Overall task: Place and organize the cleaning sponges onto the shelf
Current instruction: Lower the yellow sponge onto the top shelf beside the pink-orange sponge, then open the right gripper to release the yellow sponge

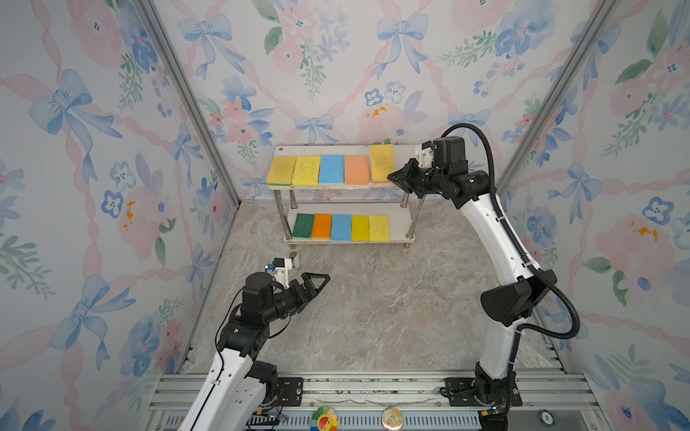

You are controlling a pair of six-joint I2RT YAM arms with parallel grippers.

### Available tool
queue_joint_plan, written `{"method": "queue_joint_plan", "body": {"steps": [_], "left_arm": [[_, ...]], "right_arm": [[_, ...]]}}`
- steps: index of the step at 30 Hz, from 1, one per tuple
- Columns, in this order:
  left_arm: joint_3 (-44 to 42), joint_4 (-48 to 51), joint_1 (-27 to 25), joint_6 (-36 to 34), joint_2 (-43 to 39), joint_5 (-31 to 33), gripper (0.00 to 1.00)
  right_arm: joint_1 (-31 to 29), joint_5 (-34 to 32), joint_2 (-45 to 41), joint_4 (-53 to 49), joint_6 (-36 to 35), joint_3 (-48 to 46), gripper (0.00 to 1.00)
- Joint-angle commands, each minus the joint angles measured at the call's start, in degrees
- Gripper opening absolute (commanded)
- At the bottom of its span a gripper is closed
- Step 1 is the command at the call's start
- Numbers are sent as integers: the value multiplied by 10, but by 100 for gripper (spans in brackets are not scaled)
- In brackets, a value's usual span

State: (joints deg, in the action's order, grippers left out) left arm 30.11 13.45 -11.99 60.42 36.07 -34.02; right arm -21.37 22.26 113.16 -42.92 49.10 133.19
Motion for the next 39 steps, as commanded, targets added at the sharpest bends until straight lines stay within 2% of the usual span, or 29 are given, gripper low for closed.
{"method": "queue_joint_plan", "body": {"steps": [1, 11, 18, 25, 33, 39], "left_arm": [[-7, 4, 6, -19, 5, -13, 98], [-6, 4, 12, -25, 15, -13, 98], [-6, 4, 13, -24, 15, -13, 98], [-6, 4, 13, -22, 14, -13, 98], [-1, 4, 13, -23, 18, -13, 98], [1, 4, 13, -22, 20, -12, 98]], "right_arm": [[6, 7, 16, 0, 4, 23, 6], [4, 12, 31, 0, 8, 37, 8], [0, 5, 24, -1, 3, 30, 24], [-2, 4, 15, -10, -7, 26, 33], [-1, -7, -11, -26, -24, 10, 52], [-5, -17, -23, -38, -32, 5, 57]]}}
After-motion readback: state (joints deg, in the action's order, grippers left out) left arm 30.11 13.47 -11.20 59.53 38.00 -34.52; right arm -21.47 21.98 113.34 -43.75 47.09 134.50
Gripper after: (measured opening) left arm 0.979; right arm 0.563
